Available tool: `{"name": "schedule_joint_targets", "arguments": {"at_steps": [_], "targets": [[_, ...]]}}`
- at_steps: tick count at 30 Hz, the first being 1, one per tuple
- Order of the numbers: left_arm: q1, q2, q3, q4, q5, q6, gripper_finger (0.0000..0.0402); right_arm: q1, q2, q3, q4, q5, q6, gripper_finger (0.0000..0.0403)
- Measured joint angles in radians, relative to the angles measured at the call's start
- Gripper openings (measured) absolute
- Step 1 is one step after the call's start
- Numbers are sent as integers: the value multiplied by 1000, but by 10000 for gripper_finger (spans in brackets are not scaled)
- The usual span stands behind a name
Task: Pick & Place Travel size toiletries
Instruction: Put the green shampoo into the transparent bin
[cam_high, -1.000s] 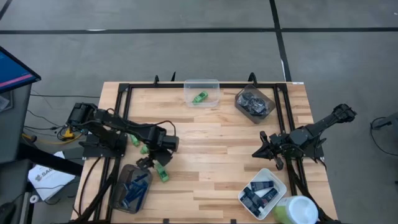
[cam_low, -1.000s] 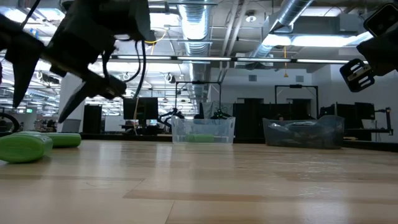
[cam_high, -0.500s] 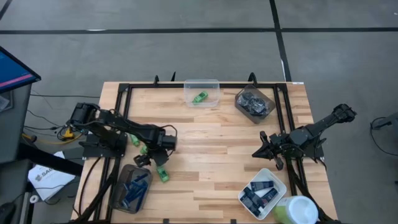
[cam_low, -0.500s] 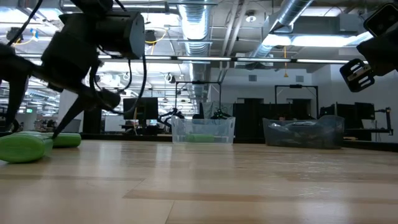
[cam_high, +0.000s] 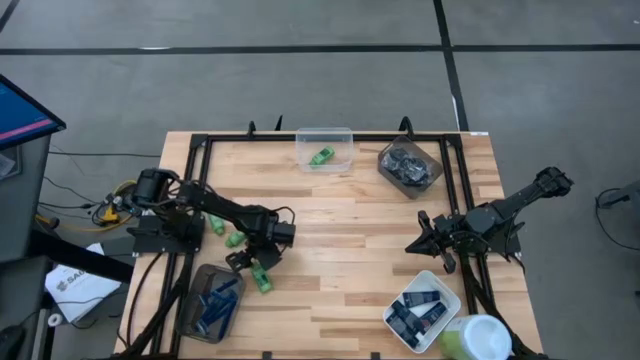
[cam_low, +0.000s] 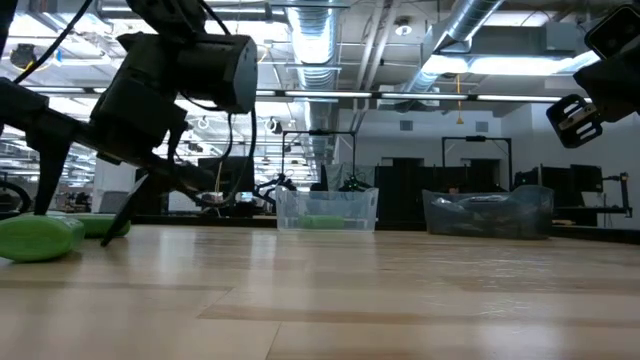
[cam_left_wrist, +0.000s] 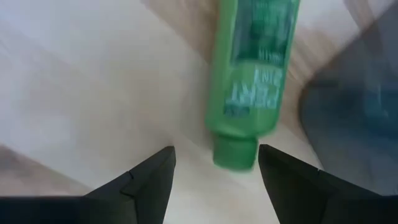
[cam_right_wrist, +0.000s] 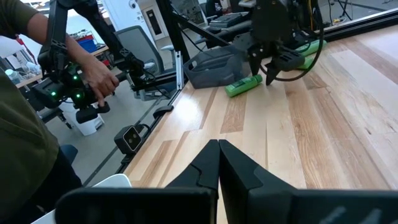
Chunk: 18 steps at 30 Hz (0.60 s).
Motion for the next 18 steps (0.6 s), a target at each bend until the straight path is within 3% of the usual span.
{"name": "schedule_joint_targets", "arguments": {"at_steps": [12,18], "targets": [[-25,-1,-4,22,-4,-34,226,0,0,0,0,0,0,0],[-42,-2,-5,38,-12,-37,189,0,0,0,0,0,0,0]]}}
